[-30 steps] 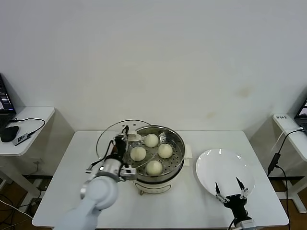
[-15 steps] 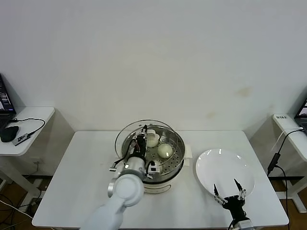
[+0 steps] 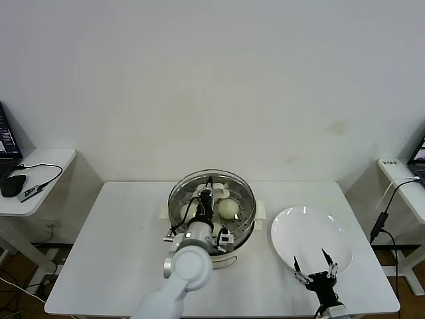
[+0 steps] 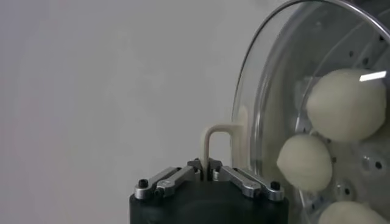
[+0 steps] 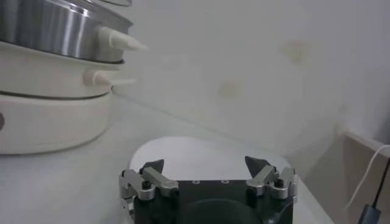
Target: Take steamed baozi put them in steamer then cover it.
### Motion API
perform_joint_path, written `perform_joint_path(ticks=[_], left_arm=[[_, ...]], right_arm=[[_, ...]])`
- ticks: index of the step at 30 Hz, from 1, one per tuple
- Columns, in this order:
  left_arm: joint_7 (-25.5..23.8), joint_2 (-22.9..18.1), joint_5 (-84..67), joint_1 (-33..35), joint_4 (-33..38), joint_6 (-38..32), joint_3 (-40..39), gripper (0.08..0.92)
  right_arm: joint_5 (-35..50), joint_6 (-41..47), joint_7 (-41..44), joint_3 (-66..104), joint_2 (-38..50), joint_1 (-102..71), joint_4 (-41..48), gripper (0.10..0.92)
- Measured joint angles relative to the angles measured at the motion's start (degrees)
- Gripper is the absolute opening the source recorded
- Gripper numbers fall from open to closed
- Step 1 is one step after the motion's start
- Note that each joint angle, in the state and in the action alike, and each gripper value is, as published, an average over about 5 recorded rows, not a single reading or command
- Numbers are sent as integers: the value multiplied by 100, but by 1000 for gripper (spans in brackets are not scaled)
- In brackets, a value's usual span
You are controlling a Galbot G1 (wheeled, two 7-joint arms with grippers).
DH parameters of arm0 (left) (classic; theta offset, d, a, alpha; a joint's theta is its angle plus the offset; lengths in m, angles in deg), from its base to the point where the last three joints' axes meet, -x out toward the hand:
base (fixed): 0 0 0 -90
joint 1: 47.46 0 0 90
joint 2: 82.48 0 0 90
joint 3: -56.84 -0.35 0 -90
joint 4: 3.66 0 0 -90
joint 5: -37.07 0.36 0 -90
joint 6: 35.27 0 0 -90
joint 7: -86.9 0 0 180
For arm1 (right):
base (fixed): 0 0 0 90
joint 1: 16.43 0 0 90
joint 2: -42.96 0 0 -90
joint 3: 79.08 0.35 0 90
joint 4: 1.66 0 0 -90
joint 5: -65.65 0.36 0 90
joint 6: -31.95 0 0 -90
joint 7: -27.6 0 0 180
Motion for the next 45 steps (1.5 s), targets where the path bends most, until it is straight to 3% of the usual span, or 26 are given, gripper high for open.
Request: perform_joint_path(ticks=[26, 37, 45], left_arm=[[99, -179, 100, 186, -167, -93, 105, 162], [237, -103, 60, 458, 138, -144, 199, 466], [485, 137, -170, 973, 757, -325, 345, 691]], right_arm=[[-73, -33, 9, -22, -3, -45, 19, 823], [-87, -55, 10, -33, -3, -62, 19, 823], [-53, -75, 8, 6, 1, -18, 103, 823]])
